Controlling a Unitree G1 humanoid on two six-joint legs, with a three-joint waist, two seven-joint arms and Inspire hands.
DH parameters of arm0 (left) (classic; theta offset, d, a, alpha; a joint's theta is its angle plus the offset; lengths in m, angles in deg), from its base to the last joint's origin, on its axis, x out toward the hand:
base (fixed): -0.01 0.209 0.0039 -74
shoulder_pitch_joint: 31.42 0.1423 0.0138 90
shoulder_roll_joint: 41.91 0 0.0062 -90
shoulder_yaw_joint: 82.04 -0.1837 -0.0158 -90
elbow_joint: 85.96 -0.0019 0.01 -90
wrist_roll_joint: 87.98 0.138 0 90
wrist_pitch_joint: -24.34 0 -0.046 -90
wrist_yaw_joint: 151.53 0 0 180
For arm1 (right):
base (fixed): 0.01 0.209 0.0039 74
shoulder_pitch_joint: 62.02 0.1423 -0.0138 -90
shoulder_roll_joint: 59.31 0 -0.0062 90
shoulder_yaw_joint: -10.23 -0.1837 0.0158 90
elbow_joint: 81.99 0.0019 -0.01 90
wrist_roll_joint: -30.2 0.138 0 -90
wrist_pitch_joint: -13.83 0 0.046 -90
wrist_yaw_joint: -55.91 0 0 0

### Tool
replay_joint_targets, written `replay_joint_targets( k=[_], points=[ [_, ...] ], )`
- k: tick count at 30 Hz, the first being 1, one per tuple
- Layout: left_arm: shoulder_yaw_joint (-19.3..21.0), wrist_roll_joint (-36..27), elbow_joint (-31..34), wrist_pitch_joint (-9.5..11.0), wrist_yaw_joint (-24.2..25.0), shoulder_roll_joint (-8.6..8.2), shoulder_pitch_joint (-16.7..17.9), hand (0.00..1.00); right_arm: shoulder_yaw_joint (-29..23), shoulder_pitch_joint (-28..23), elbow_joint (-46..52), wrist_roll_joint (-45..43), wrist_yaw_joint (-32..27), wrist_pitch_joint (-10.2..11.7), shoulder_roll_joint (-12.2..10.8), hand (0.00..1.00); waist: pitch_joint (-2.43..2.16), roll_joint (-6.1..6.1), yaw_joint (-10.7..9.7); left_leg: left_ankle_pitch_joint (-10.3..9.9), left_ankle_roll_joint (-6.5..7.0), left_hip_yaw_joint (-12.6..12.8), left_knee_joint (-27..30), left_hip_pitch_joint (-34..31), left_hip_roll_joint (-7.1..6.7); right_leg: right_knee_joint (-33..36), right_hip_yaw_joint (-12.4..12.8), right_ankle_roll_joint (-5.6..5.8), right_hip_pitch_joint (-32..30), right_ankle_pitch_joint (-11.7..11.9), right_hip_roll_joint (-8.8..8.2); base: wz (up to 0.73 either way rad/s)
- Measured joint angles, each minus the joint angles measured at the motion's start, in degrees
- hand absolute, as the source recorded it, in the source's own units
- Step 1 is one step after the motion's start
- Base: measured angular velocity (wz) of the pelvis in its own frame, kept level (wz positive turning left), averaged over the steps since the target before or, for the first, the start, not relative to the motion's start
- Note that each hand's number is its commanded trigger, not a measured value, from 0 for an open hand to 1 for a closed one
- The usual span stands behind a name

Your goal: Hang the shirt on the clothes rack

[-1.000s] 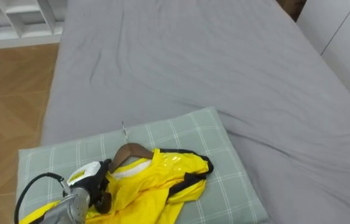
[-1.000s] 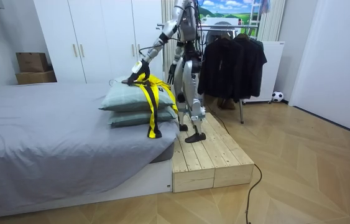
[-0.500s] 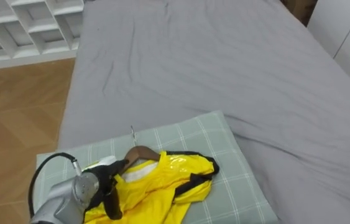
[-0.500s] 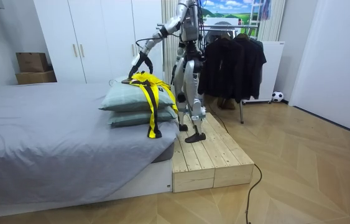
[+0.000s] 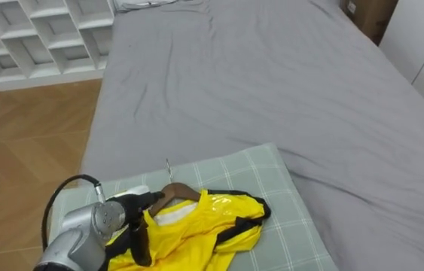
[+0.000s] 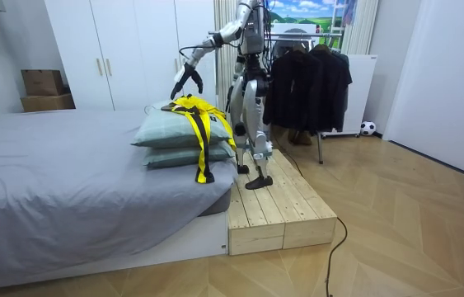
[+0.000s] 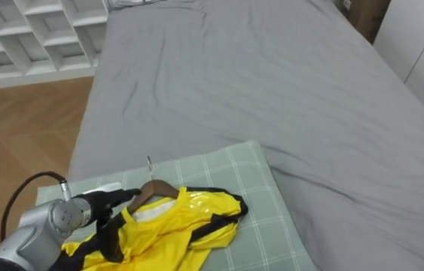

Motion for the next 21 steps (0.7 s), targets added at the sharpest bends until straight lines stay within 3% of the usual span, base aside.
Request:
replay_joint_targets(
  k=[5,10,13,21],
  points=[
    [0.5,-0.1,-3.9,1.4,-5.3,-0.02,2.0,0.00,0.5,-0.9,-0.1,1.2,-1.5,0.0,0.0,0.00,-0.01,-0.70,0.4,0.0,-0.01,0.0,-0.3,1.2,-0.03,-0.1,0.5,0.45,1.0,-0.4,0.42,-0.02],
    [6.5,-0.2,-11.7,2.5,-11.4,-0.36,3.9,0.00,0.4,-2.4,0.1,1.9,-1.7,0.0,0.0,0.00,-0.28,-2.65,1.6,-0.3,-0.30,0.1,-0.5,1.2,0.15,-0.1,0.6,-0.14,0.8,0.1,0.83,-0.02],
    [9.0,-1.0,-15.8,2.8,-15.1,-0.48,4.7,0.00,0.5,-2.4,0.1,1.8,-1.6,-0.4,-0.1,0.00,-0.39,-2.82,2.2,-0.4,-0.29,0.0,-1.1,1.3,0.11,0.0,0.6,-0.12,0.8,0.1,0.81,0.02],
    [9.9,-3.4,-20.9,4.0,-23.9,-2.34,6.2,0.00,0.6,-2.2,1.3,1.6,-1.7,-0.7,-0.1,0.00,-0.44,-2.92,3.4,-0.4,-0.29,0.3,-1.4,1.2,0.16,0.2,0.9,-0.12,0.3,0.1,0.94,-0.02]
  ],
)
